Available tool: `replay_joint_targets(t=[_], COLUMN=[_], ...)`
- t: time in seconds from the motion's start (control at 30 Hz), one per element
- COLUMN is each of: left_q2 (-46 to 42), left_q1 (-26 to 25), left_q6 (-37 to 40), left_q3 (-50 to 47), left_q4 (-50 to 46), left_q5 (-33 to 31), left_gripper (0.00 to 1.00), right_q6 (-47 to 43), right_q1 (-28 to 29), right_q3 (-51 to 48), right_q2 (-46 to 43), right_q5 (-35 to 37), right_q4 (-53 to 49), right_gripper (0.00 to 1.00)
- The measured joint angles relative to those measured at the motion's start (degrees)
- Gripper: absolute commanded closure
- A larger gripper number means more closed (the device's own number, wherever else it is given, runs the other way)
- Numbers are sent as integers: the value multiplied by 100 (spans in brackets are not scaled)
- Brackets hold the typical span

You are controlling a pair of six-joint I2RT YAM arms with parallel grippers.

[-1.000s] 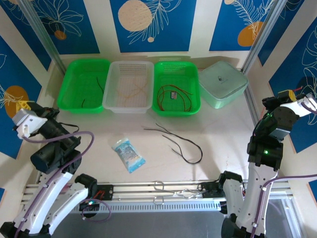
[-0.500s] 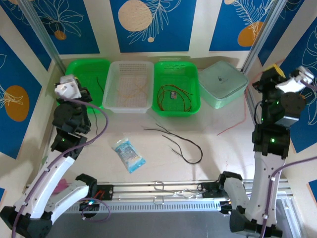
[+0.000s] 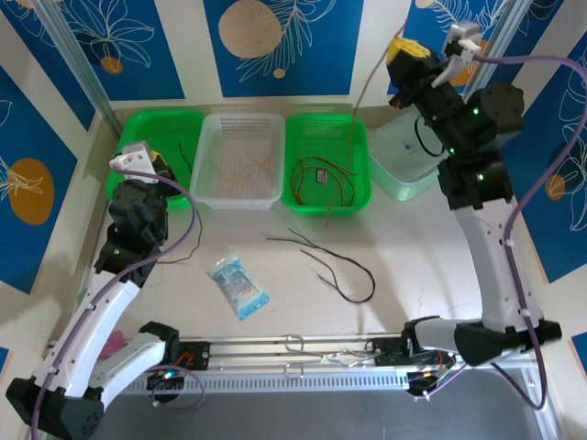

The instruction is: Untangle the cables

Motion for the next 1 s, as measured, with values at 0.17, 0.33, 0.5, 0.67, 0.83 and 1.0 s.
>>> replay_joint_targets(t=[0.17,0.33,0.5,0.67,0.83,1.0], left_q2=[2,-94,-267,-341,-341,-341], left_q1=[20,26,31,50,96,103], left_q6=[-382,-557,-614,-621,-662,-682], left_q3=[-144,-286,-302,-302,-302,-302], left_q4=[-149,-302,-387,-463,-494,-518], left_q5=[212,293,293,293,313,356], left_gripper=[100,100,100,100,100,100], right_q6=[46,63,-186,-916,-1207,-1224], right_q1=[28,39,68,225,358,555], right_q3=[981,1217,855,20,-431,-468], right_q2=[925,1615,2109,2400,3060,3928], right_q5=[-238,-289,-142,494,970,1528], right_q4=[306,503,623,619,-192,-1572], right_gripper=[100,100,100,100,100,100])
